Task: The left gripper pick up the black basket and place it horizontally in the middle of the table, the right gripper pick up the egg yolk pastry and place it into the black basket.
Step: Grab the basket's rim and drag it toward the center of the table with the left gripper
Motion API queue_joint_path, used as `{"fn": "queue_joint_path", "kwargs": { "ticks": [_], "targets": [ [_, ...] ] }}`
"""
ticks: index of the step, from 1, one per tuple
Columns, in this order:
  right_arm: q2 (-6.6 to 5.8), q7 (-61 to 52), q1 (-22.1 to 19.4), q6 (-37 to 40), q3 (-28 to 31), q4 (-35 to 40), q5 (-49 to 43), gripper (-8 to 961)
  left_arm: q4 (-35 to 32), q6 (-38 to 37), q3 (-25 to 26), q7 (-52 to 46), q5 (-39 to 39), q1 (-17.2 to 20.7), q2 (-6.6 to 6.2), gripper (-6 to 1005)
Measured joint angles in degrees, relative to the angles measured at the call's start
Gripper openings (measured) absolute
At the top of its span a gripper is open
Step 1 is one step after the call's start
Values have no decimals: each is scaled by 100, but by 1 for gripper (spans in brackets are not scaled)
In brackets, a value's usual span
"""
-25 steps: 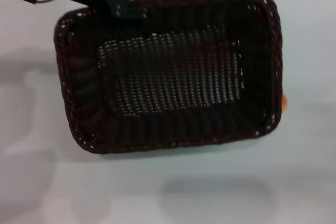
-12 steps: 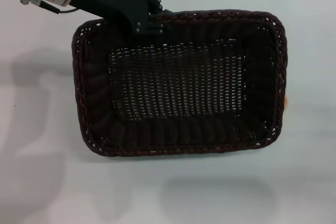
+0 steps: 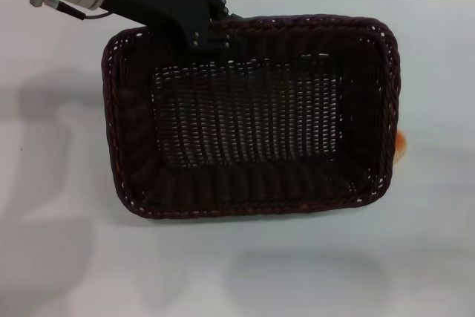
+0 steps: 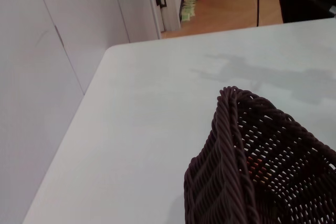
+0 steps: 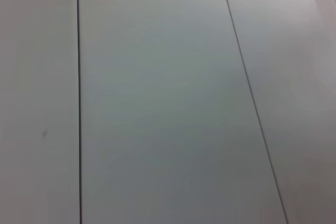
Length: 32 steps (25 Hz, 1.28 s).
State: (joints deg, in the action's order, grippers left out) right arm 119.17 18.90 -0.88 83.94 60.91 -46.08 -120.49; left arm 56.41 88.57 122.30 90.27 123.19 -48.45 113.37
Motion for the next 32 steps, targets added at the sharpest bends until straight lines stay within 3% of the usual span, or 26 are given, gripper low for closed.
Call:
{"fn": "queue_joint_path", "kwargs": {
  "ticks": [18,25,32],
  "targets": [
    [1,5,-54,133,-22,-16,-4,700,344,-128,-79,-98,572,45,348,208],
    [1,14,-62,220,-69,-17,-15,699,496,-240,-80,-203,694,111,433,307],
    [1,33,-62,229,-135,-25,-14,699,761,-350,-8,-93,365,332,444,564]
  ]
}}
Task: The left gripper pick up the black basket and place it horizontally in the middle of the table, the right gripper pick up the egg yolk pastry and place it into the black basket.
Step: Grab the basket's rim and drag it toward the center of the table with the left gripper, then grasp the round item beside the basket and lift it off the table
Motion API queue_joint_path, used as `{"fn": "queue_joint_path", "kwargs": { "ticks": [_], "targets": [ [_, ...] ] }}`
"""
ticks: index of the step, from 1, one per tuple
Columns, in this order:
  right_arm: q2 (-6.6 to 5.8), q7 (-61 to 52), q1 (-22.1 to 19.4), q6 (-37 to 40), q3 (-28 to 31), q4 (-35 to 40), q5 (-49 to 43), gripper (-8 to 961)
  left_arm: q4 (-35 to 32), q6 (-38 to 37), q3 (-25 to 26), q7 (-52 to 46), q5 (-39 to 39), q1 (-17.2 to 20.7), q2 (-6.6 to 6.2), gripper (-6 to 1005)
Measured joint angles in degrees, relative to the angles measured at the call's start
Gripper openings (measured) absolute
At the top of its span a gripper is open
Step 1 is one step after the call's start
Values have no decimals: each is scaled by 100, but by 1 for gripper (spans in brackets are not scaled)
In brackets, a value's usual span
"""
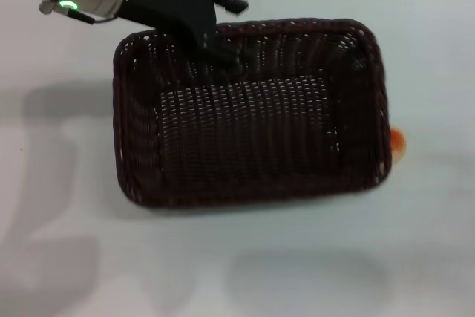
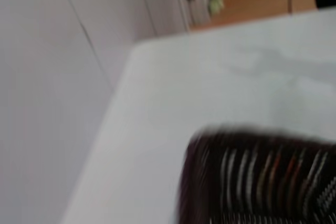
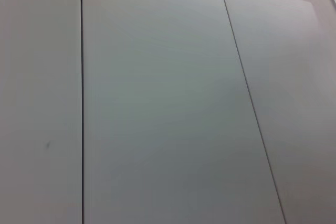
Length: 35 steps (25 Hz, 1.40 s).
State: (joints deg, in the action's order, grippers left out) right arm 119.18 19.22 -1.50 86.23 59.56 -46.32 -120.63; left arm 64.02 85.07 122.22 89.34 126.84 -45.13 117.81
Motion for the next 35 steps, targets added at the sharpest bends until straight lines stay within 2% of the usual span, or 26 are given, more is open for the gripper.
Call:
{"fn": "queue_joint_path", "kwargs": {
  "ticks": [3,5,8,9,11,12,15,16,18,21,22,25,26,29,31,32,35],
  "targets": [
    [0,4,0,12,-6,0,3,699,219,-241,41,115,-595,274,-5,637],
    [0,6,0,25,-10,0,4,699,240,-263,82,138,-699,310,-6,685],
    [0,11,0,54,-23,0,7,699,298,-466,330,281,-1160,503,16,758],
    [0,11,0,59,-36,0,7,699,298,-466,330,281,-1160,503,16,759],
    [0,12,-2,63,-60,0,9,699,303,-731,584,387,-1787,768,16,761],
    [0,12,-2,63,-60,0,9,699,303,-731,584,387,-1787,768,16,762],
    [0,17,-8,63,-73,0,11,699,185,-870,1071,573,-2810,1133,12,764],
    [0,18,-13,63,-80,0,12,700,31,-884,1333,701,-3467,1358,11,764],
    [0,18,-16,62,-80,1,13,700,-38,-889,1414,738,-3681,1425,11,764],
    [-6,20,-7,38,-80,0,14,700,-547,-921,1814,1015,-4901,1823,9,764],
    [-6,20,-7,38,-80,0,14,700,-547,-921,1814,1015,-4901,1823,9,764],
    [-15,20,34,18,-74,3,14,700,-964,-953,1993,1208,-5602,2032,12,764],
    [-16,20,62,8,-72,10,14,700,-1339,-985,2190,1366,-6032,2112,15,765],
    [-17,20,78,-6,-74,13,14,699,-1688,-1004,2408,1534,-6381,2152,15,765],
    [-18,21,80,-65,-76,-4,6,699,-2237,-1034,2778,1959,-6827,2202,15,765],
    [-18,21,80,-65,-76,-4,6,699,-2237,-1034,2778,1959,-6827,2202,15,765],
    [-19,20,2,-360,-80,-147,-4,699,-2702,-1196,3108,2756,-7270,2277,21,765]
  ]
}}
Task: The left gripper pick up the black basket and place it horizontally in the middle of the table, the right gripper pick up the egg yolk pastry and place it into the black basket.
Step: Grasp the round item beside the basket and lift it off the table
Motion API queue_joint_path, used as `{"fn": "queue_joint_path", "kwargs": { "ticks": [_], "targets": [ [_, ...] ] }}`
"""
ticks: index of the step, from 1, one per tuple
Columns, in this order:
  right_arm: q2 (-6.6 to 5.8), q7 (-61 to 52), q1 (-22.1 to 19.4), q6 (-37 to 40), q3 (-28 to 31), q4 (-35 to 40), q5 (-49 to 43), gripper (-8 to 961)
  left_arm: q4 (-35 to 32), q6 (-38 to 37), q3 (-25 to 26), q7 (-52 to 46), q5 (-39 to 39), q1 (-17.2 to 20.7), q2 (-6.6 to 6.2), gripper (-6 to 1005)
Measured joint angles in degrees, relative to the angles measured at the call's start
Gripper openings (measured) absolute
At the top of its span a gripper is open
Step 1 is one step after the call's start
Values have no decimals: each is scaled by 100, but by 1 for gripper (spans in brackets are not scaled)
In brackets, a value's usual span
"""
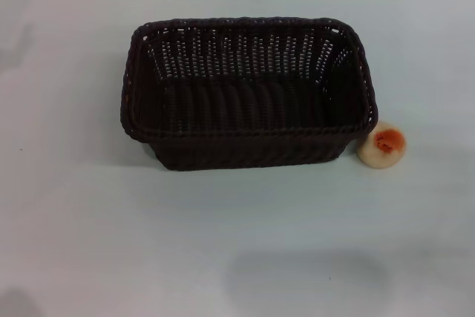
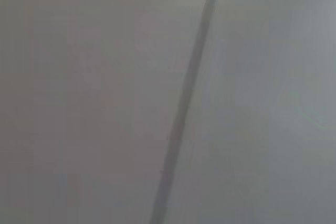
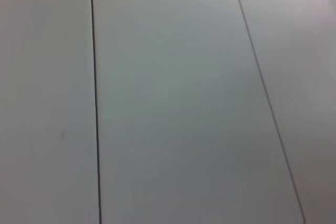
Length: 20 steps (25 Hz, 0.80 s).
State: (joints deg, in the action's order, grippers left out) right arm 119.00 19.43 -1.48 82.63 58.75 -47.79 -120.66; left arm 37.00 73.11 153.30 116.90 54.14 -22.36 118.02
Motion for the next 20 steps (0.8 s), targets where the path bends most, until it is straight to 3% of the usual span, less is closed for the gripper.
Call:
{"fn": "queue_joint_path", "kwargs": {
  "ticks": [11,20],
  "targets": [
    [-34,26,-664,-1482,-467,-993,-217,700,-569,-709,165,2292,-1185,221,14,764],
    [-52,91,-1048,-2404,-1291,-1508,-542,699,-508,-684,173,2337,-1323,242,10,764]
  ]
}}
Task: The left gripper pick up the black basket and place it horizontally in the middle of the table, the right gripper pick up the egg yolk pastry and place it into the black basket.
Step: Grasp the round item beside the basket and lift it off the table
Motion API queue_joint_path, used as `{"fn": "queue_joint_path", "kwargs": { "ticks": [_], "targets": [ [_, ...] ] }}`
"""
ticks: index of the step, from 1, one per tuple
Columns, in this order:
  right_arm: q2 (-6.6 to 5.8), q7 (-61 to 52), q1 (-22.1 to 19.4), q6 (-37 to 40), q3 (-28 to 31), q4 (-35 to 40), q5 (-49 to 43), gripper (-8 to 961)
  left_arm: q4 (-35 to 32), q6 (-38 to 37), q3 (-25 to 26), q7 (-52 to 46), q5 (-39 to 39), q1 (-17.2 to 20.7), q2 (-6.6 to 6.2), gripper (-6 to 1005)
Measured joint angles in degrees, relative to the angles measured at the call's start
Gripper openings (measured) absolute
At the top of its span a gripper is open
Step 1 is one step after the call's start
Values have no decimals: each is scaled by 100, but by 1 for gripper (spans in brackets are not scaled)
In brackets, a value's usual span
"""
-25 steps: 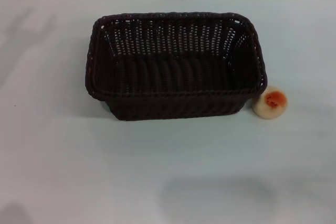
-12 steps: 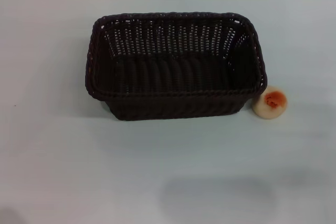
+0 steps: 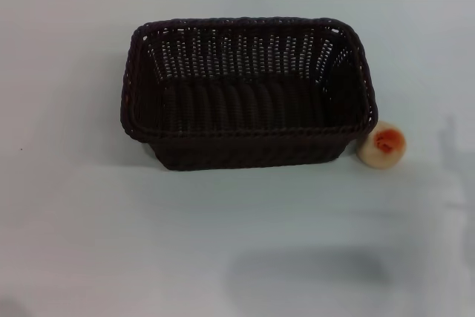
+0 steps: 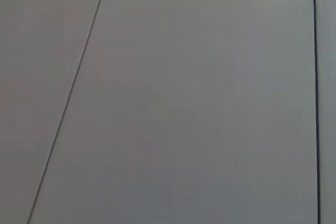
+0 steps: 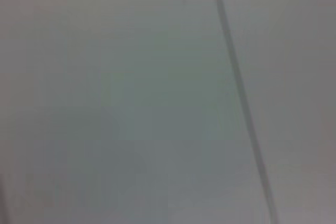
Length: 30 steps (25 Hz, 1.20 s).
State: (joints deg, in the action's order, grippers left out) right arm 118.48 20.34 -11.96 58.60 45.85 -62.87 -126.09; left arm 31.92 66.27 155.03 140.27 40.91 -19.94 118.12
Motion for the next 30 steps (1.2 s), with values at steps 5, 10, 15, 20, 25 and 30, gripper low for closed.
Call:
{"fn": "queue_joint_path", "kwargs": {
  "ticks": [5,10,15,20,25,30],
  "targets": [
    [-1,3,2,-160,-275,28,7,700,7,11,-2,5,-4,-31,-7,764],
    [-6,2,-2,-352,-435,38,32,699,48,32,-8,9,-9,-49,-16,765],
    [-9,-1,-2,-691,-494,79,57,699,162,83,-10,12,-12,-51,-6,765],
    [-10,-37,30,-986,-461,143,80,700,227,163,-7,12,-13,-31,7,765],
    [17,-23,61,-1187,-432,147,91,700,229,247,-1,13,-14,-41,9,765],
    [7,-25,200,-1426,-360,218,282,699,229,313,0,16,-13,-46,9,765]
  ]
}}
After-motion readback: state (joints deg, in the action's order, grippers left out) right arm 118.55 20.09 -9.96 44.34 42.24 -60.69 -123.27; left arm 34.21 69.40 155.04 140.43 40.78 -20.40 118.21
